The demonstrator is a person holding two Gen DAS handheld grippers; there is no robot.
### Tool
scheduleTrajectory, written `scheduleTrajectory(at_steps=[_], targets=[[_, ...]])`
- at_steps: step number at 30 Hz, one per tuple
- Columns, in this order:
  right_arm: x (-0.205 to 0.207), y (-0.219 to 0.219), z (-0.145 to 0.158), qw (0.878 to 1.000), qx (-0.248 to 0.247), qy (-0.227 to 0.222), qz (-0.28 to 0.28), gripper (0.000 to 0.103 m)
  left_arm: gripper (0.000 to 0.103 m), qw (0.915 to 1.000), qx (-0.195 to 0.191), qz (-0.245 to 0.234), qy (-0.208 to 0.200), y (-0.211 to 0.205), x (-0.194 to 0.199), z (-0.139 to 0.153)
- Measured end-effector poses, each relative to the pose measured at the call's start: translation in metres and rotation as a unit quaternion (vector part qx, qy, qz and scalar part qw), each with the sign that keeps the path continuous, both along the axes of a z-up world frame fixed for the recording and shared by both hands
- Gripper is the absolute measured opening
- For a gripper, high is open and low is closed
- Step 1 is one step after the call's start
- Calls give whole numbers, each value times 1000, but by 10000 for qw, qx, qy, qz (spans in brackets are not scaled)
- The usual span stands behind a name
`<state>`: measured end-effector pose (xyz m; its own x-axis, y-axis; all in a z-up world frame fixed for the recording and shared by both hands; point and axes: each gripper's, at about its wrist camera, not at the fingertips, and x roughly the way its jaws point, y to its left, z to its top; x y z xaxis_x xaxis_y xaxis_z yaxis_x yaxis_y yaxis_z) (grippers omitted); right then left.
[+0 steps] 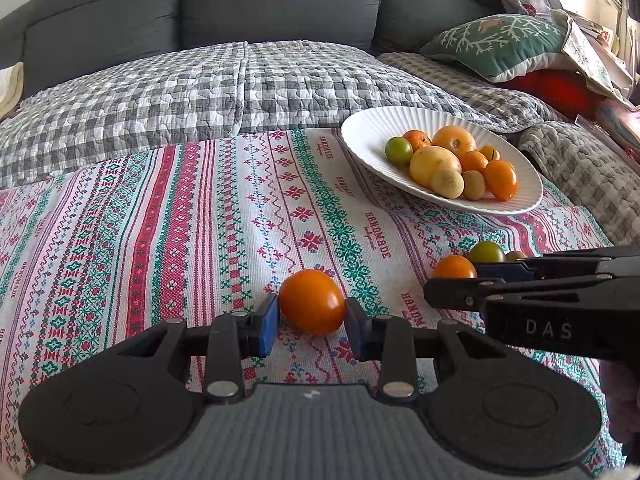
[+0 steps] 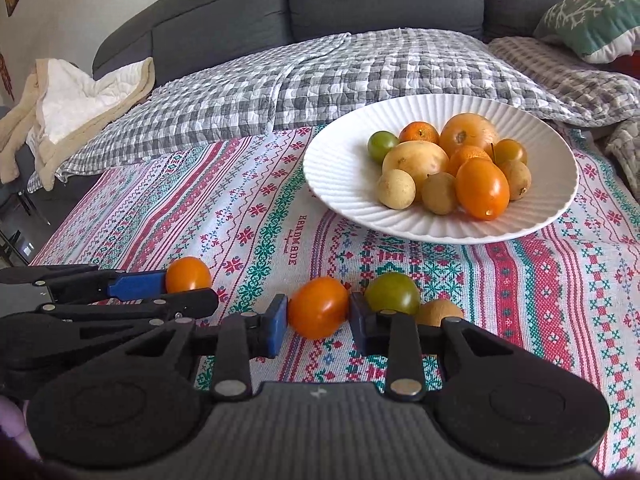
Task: Organize fruits
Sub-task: 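Grasp another orange tomato with the right tool while the left tool holds its tomato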
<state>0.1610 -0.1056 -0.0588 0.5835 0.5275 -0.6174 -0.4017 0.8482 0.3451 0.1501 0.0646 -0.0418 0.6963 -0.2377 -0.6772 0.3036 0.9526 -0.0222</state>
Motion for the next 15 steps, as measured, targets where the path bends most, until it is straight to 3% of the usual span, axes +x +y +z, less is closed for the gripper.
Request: scheduleTrajectory(at_steps=[15], targets=[[-9, -27, 21, 9990, 452, -3, 64, 29, 25, 9998, -165, -73, -33, -13, -7, 14]])
